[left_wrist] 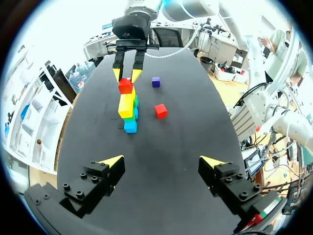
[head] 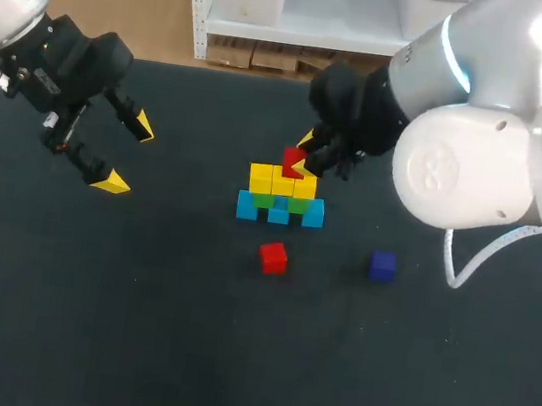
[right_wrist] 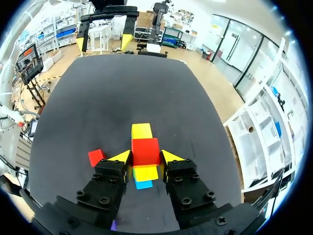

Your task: Place the blue cubes, place green cubes on the blue cubes, place the yellow cubes on the green cubes, then place the red cubes on the yellow cubes, and place purple cube on the red cubes.

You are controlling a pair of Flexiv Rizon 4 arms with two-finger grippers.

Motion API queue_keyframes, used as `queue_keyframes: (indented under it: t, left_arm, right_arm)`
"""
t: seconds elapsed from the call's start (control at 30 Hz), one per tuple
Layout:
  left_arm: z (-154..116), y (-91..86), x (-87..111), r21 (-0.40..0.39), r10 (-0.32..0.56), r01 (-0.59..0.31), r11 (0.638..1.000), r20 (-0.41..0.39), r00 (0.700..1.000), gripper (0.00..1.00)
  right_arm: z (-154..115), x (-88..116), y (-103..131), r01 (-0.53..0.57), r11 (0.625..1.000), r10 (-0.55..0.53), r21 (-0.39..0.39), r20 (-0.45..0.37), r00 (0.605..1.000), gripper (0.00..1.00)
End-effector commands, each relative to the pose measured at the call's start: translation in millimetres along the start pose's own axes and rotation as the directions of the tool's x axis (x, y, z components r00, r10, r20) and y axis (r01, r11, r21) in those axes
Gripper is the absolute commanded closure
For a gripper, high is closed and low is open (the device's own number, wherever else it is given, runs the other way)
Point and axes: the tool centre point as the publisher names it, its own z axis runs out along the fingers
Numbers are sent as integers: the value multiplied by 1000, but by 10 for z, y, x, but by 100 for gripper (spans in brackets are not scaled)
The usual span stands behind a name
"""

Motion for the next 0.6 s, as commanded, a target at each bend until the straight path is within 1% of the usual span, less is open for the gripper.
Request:
queue_keyframes:
  t: [0.03,0.6]
  left_arm:
    - [-1,-8,14,-2,4,-4,1000,4,1000,0]
    - [-1,-8,14,-2,4,-4,1000,4,1000,0]
  right_arm:
    - [-23,8,11,-4,1000,4,6,-5,1000,100]
    - [1,80,10,-20,1000,20,-1,-16,1000,100]
